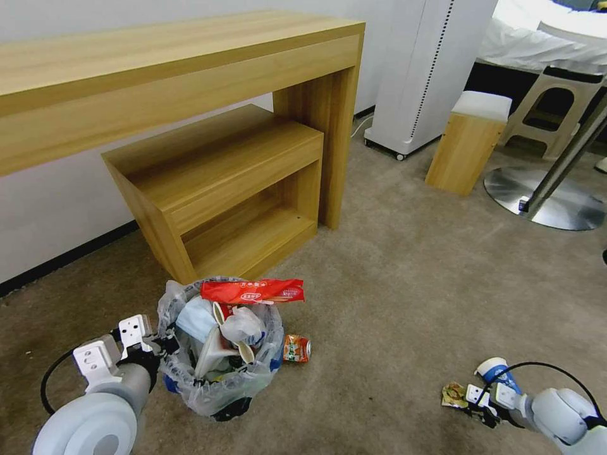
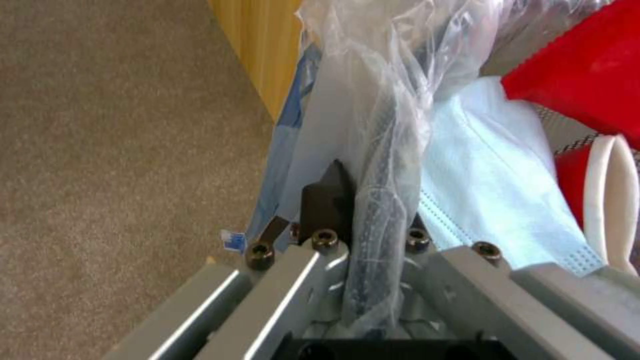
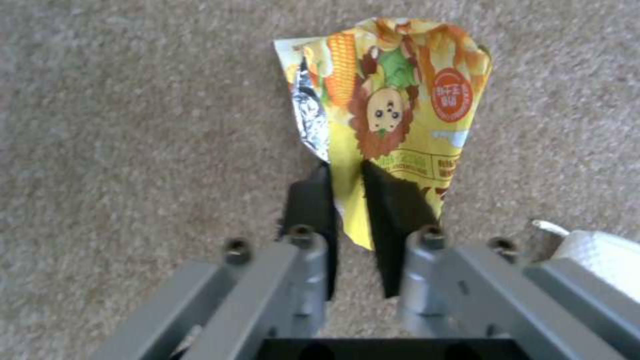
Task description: Pick up the trash bin and place the garbage on the floor into it.
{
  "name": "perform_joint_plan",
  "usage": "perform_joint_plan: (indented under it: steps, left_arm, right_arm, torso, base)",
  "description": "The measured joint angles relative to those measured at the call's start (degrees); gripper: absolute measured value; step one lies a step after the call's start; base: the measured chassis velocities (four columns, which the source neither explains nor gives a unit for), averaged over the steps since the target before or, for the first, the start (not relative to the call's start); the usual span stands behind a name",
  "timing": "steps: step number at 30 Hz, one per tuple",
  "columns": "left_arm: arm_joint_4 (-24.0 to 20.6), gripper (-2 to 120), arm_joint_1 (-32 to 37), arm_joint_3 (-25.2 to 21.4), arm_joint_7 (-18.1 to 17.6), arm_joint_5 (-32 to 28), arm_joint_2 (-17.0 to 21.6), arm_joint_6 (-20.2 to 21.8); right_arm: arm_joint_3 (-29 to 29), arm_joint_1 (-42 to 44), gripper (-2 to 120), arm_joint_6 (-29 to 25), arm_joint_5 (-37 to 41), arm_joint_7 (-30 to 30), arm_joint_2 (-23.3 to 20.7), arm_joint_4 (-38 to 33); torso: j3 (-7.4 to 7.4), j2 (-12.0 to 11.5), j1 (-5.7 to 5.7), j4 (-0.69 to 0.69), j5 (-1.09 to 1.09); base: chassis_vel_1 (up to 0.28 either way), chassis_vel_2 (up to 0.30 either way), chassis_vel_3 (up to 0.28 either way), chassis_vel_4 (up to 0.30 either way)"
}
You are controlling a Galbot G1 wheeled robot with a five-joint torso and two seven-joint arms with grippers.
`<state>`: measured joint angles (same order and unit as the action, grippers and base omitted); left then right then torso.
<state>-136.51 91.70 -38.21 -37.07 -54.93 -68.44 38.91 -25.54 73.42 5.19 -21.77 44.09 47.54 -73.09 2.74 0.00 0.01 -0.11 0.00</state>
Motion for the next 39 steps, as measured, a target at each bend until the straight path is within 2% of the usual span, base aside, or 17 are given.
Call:
perform_joint_plan:
  steps: [3,17,20,24,25,28,29,31,32,35,36,37,39]
  left_arm:
    - [0.0,1,-0.02,0.0,0.02,0.0,0.1,-0.01]
    - [0.36,1,-0.33,0.13,0.17,-0.02,0.55,-0.04]
    - [0.36,1,-0.33,0.03,0.2,-0.17,0.77,-0.06]
    - [0.42,1,-0.41,0.25,0.21,-0.23,1.0,-0.07]
    - [0.42,1,-0.41,0.25,0.21,-0.23,1.0,-0.07]
    - [0.5,1,-0.53,1.06,0.11,-0.18,0.91,-0.07]
    - [0.5,1,-0.53,1.06,0.11,-0.18,0.91,-0.07]
    - [0.57,1,-0.53,1.57,-0.07,-0.11,0.78,-0.04]
    - [0.57,1,-0.53,1.57,-0.07,-0.11,0.78,-0.04]
    - [0.72,1,-0.52,1.72,-0.1,-0.01,0.87,-0.01]
    - [0.81,1,-0.49,1.74,-0.1,0.01,0.98,0.01]
    - [0.81,1,-0.49,1.74,-0.1,0.01,0.98,0.01]
    - [1.0,1,-0.47,1.83,-0.1,0.07,1.04,0.02]
  right_arm:
    - [0.12,-0.34,0,0.0,0.17,-0.07,0.0,0.05]
    - [-0.6,-0.93,0,0.25,1.91,-1.16,-0.35,-1.23]
    - [-1.68,-0.67,0,0.25,2.94,-1.29,-0.38,-2.9]
    - [-4.21,1.31,0,0.29,7.03,-1.83,-0.31,-10.13]
    - [-4.21,1.31,0,0.29,7.03,-1.83,-0.31,-10.13]
    - [-5.06,1.78,0,-1.19,14.23,-1.75,-0.29,-17.71]
    - [-5.06,1.78,0,-1.19,14.23,-1.75,-0.29,-17.71]
    - [-4.39,0.33,0,-6.78,21.67,0.76,-0.34,-19.94]
    - [-4.39,0.33,0,-6.78,21.67,0.76,-0.34,-19.94]
    - [-2.05,-2.76,0,-14.09,31.67,9.4,-0.27,-20.45]
    - [-0.98,-3.87,0,-15.15,35.78,12.55,-0.17,-20.97]
    - [-0.98,-3.87,0,-15.15,35.78,12.55,-0.17,-20.97]
    - [0.97,-5.64,0,-15.57,43.82,17.25,0.07,-22.08]
  torso:
    - [0.0,0.0,0.0,0.0,0.0]
    - [0.0,0.0,0.0,0.0,0.0]
    - [0.0,0.0,0.0,0.0,0.0]
    - [0.0,0.0,0.0,-0.01,0.0]
    - [0.0,0.0,0.0,-0.01,0.0]
    - [0.0,0.0,0.0,0.0,-0.01]
    - [0.0,0.0,0.0,0.0,-0.01]
    - [0.0,0.0,0.0,0.0,-0.02]
    - [0.0,0.0,0.0,0.0,-0.02]
    - [0.0,0.0,0.0,0.0,-0.01]
    - [0.0,0.0,0.0,0.0,-0.01]
    - [0.0,0.0,0.0,0.0,-0.01]
    - [0.0,0.0,0.0,0.01,-0.01]
  base:
    - [0.0,0.0,0.0,0.0]
    - [0.0,0.0,0.0,0.0]
    - [0.0,0.0,0.0,0.0]
    - [0.0,0.0,0.0,0.0]
    - [0.0,0.0,0.0,0.0]
    - [0.0,0.0,0.0,0.0]
    - [0.0,0.0,0.0,0.0]
    - [0.0,0.0,0.0,0.0]
    - [0.0,0.0,0.0,0.0]
    - [0.0,0.0,0.0,0.0]
    - [0.0,0.0,0.0,0.0]
    - [0.0,0.0,0.0,0.0]
    - [0.0,0.0,0.0,0.0]
